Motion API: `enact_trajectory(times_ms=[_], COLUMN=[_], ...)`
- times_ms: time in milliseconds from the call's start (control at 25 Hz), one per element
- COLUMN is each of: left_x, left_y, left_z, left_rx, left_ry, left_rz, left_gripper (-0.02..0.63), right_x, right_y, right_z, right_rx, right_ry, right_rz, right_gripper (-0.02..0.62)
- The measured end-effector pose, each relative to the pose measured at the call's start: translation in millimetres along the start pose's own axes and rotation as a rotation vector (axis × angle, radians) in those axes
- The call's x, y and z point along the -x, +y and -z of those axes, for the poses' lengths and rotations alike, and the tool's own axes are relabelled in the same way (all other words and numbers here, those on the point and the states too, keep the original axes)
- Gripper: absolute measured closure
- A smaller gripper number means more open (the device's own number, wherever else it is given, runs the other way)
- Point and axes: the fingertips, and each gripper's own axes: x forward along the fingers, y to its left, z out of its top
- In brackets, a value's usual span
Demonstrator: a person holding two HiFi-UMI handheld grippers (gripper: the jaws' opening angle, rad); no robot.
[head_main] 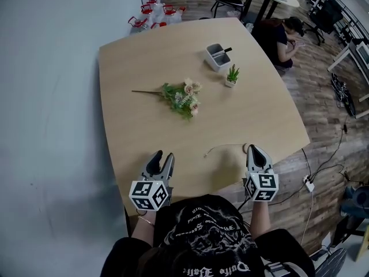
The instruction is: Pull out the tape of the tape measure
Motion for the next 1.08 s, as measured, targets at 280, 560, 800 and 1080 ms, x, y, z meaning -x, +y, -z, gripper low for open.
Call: enact_trajectory(times_ms=[280,560,800,1080], left_x=[0,-5,-8,-9], left_y=[-15,-34,-37,-41], left_z=[-15,-22,-20,-19], left_rx=[-0.114,-0.197,-0.182,-0.185], left_ry=[-0.039,-0.070,-0.070,-0.067], left_rz=[0.033,0.050,0.057,0.059], left_gripper=[0.462,0.598,0.598,0.598], right_x=[7,4,3,7], right_y=[-28,-25,-26,-30], right_z=[4,2,5,9], right_rx=[-0.014,0.023,0.072,0.098], right_ry=[0.008,0.009,0.023,0.040], right_rz=[0.072,0.049,0.044,0.046], right_gripper=[0.583,0.583,0.583,0.583])
